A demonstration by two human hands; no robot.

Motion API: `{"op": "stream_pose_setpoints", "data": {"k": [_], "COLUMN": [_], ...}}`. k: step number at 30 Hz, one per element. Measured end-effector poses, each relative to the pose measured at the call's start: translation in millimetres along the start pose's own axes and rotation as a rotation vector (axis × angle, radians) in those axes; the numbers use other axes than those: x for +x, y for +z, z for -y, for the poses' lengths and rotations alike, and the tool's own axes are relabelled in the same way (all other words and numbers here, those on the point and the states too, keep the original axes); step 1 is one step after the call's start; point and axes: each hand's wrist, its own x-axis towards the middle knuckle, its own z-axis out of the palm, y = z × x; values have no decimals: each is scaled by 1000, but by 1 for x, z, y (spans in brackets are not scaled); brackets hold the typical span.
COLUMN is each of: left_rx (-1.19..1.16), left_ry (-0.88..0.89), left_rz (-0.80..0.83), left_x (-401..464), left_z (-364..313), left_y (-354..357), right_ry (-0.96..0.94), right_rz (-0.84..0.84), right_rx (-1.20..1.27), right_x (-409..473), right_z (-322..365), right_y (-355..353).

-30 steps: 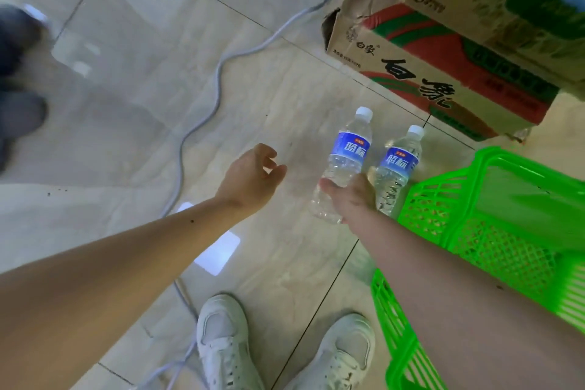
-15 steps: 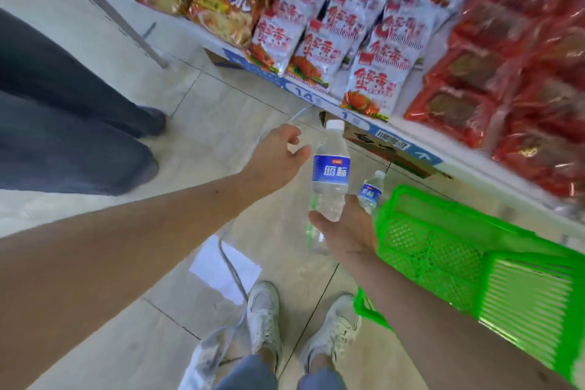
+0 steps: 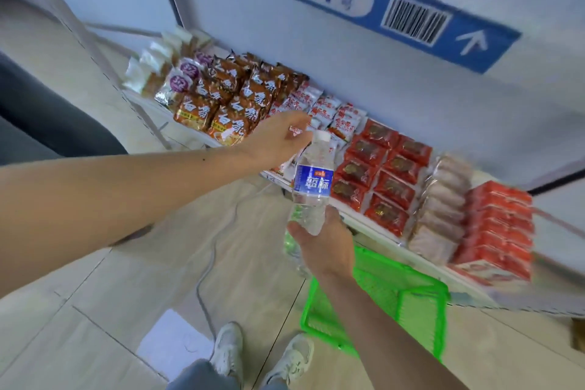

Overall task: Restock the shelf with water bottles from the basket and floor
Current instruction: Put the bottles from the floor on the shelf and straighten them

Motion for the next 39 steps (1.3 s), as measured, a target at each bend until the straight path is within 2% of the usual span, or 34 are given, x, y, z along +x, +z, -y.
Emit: {"op": "stream_pose_setpoints", "data": {"k": [9,15,22,32,39], "left_rx": [1,52,104,140,310], "left_ry": [309,600,815,979,943], "left_rz": [-22,-50,-89,-198,-212], "left_x": [-38,-50,-46,-7,40], "left_z": [-153,-232,-313,-452,-519], "left_y": [-68,-100,-118,-91,-50], "right_ry": [-118,-187,-266,-277,-276], "right_rz": [-264,-455,-567,-775,-812], "right_rx": [136,144,148,222,224], "right_x": [-71,-104,-132,-83,-23], "right_z": [58,86,103,81,35], "right_y": [-124,-178,-238,-365,-431]}}
